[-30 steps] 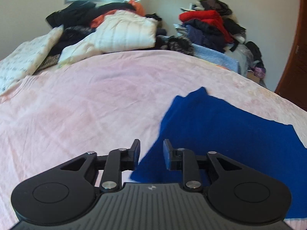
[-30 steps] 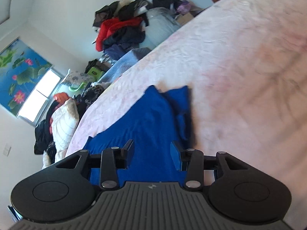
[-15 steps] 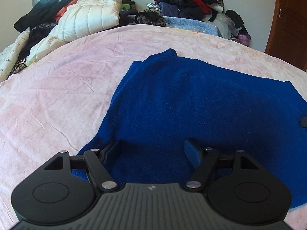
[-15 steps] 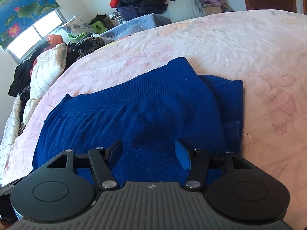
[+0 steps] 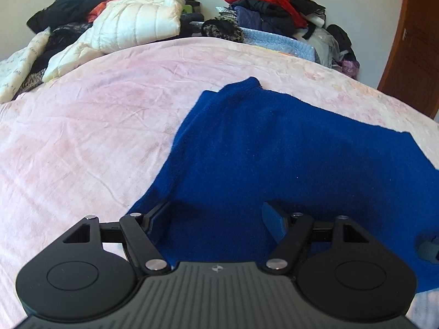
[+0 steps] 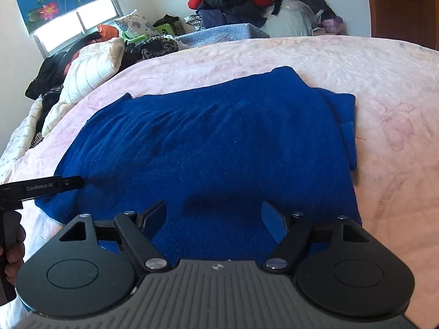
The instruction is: Fold small clothes
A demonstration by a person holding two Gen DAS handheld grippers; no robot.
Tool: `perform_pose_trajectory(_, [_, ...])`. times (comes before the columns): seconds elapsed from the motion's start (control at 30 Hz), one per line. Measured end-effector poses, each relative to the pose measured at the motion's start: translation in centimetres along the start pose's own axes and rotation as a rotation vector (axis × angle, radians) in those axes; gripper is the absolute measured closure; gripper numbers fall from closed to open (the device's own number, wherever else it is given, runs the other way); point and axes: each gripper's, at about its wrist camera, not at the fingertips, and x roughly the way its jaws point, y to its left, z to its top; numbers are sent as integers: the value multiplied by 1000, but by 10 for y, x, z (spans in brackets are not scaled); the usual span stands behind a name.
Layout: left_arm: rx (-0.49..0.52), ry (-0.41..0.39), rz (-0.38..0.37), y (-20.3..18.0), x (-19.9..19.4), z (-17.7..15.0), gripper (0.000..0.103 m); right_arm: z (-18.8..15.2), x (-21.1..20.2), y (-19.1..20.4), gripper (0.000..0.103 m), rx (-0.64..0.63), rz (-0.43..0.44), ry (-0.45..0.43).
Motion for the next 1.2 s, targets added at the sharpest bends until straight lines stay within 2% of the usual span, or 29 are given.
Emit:
perform_pose_trajectory(0.07, [-90, -10, -46, 18, -17, -2, 30, -8, 1, 1, 9, -30, 36, -35])
perform_pose_trajectory(0.1, [-147, -13, -57, 28, -24, -4, 30, -12, 2, 4, 7, -54, 36, -54])
perform_pose_trajectory(0.2, [-366, 6, -103, 63, -39, -14, 27, -25, 7, 25, 3, -186, -44, -84])
perform_pose_trajectory(0.27, [-478, 47, -121, 81, -38, -20, 27, -26, 11, 36, 1, -240, -85, -67])
perform_pose_trajectory(0.33, [-514, 89, -125, 87, -30, -23, 27, -24, 12, 36, 2, -242, -82, -66])
perform_pose_trajectory(0.4, [-506, 76, -115, 85, -28, -23, 27, -24, 10, 32, 2, -224, -64, -74])
perform_pose_trajectory(0.5, [-534, 72, -117, 79, -22, -20, 15, -24, 8, 28, 2, -205, -46, -82])
perform_pose_trajectory(0.6, [-627, 64, -132, 81, -19, -19, 10, -25, 9, 28, 2, -205, -46, -83])
perform_pose_trajectory(0.8, [-798, 119, -267, 90, -9, -20, 10, -25, 9, 28, 2, -198, -41, -85])
perform_pose_trajectory(0.97, [-884, 105, -310, 96, 1, -20, 11, -25, 8, 26, 2, -190, -34, -88])
perform_pose_trajectory(1.0, [-897, 104, -313, 97, 2, -20, 21, -25, 8, 26, 2, -188, -31, -89])
perform_pose_trajectory(1.03, [-909, 115, -315, 98, 5, -20, 38, -25, 8, 25, 2, -185, -29, -90])
perform_pose_trajectory(1.07, [-921, 126, -312, 100, 8, -21, 48, -25, 8, 25, 2, -184, -27, -91])
perform_pose_trajectory(1.1, [-929, 139, -303, 100, 12, -22, 67, -25, 8, 25, 2, -182, -26, -91])
perform_pose_trajectory(1.13, [-928, 149, -294, 101, 15, -23, 73, -25, 8, 25, 2, -181, -26, -91])
perform_pose_trajectory(1.2, [-928, 140, -292, 101, 15, -25, 75, -25, 8, 25, 2, -182, -26, -91])
